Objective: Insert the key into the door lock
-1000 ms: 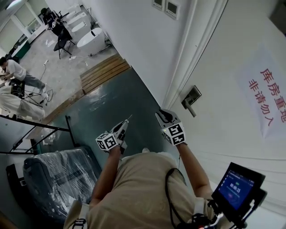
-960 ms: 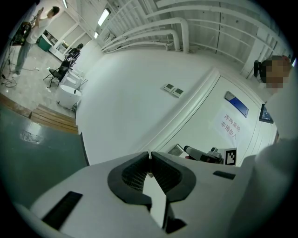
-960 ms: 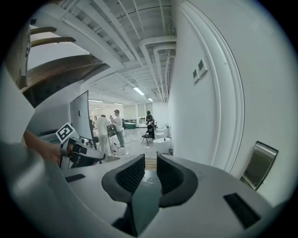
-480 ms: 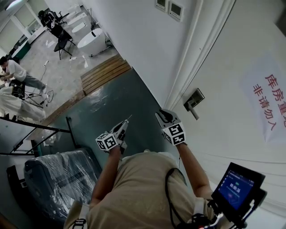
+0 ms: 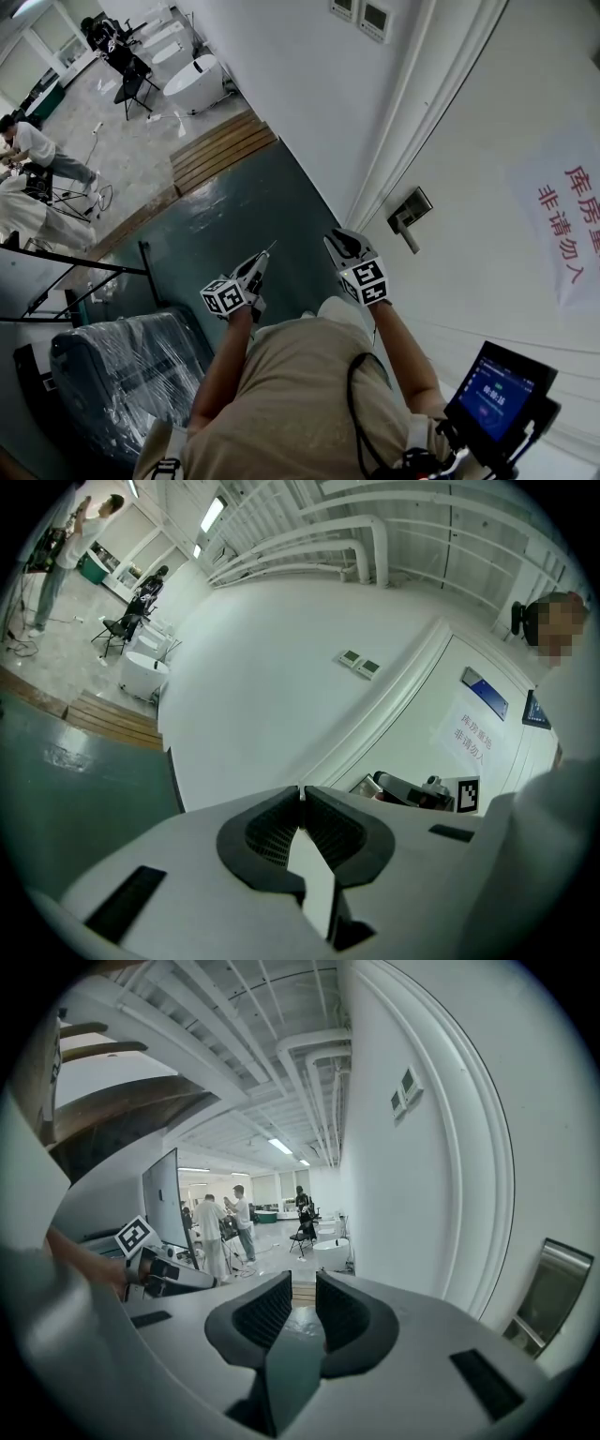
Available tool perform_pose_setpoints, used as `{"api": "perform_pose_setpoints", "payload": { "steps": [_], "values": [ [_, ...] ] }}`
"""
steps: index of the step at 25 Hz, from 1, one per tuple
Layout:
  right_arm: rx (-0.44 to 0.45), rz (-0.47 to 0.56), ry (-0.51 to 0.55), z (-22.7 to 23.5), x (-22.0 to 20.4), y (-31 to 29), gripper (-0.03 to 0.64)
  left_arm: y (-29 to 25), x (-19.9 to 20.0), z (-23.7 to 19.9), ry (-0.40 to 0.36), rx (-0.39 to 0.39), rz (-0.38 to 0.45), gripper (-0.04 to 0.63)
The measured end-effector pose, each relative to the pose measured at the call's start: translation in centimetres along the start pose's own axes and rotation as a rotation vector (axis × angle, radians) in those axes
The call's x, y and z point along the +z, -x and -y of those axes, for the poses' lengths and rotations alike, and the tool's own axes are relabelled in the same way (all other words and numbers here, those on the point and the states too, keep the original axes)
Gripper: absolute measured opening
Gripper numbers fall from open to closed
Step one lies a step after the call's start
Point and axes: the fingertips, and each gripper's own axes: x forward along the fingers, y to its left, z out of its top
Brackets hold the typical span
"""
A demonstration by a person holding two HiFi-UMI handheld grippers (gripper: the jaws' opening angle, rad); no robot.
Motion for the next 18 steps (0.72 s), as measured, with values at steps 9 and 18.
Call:
{"api": "perform_pose_setpoints", "payload": {
  "steps": [9, 18],
  "values": [
    [0.004, -0.013, 0.002, 3.9, 0.1, 0.9, 0.086, -3.5, -0.4, 1.6, 0.008, 0.014, -0.009, 0.034],
    [0.010, -0.016, -0.002, 8.1, 0.5, 3.2, 0.086, -7.1, -0.9, 5.5, -0.003, 0.012, -0.023, 0.034]
  ]
}}
